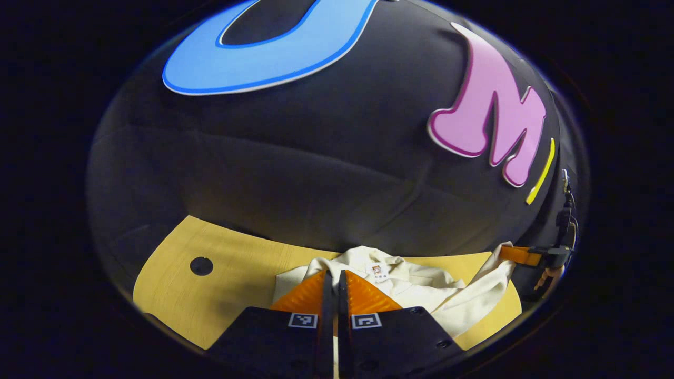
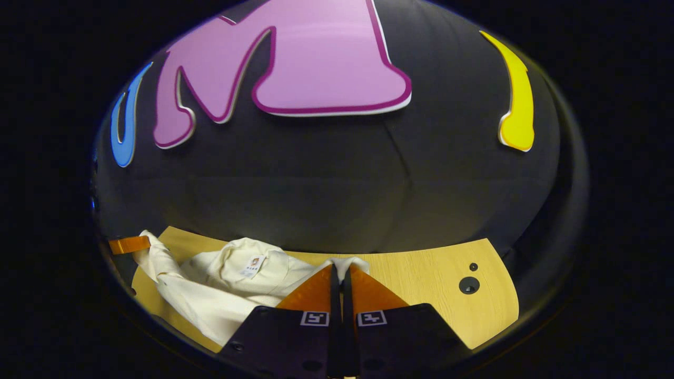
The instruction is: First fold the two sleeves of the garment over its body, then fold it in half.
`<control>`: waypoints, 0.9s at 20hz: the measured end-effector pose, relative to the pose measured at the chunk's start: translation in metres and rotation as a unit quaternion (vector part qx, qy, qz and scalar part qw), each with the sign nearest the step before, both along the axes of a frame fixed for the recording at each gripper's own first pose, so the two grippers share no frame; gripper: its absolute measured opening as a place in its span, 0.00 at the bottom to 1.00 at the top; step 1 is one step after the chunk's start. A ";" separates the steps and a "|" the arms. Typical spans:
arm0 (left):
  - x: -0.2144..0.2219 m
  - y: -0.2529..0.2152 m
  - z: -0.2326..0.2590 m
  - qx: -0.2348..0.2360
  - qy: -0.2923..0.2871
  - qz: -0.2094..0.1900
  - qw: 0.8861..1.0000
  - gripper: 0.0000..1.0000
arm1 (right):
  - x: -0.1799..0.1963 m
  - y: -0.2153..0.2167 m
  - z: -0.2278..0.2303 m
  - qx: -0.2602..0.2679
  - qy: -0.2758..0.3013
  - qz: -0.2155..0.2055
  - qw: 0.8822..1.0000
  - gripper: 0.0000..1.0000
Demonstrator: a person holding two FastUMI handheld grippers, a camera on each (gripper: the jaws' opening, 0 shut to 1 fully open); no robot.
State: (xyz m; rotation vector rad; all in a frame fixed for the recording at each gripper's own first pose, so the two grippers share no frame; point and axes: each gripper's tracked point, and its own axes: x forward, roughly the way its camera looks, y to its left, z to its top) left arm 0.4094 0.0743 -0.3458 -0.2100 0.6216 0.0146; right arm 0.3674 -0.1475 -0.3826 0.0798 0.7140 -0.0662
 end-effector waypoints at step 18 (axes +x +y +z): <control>-0.046 -0.047 0.123 0.083 -0.159 -0.059 0.982 0.96 | -0.064 0.006 0.087 -0.087 -0.096 -0.036 0.991 0.98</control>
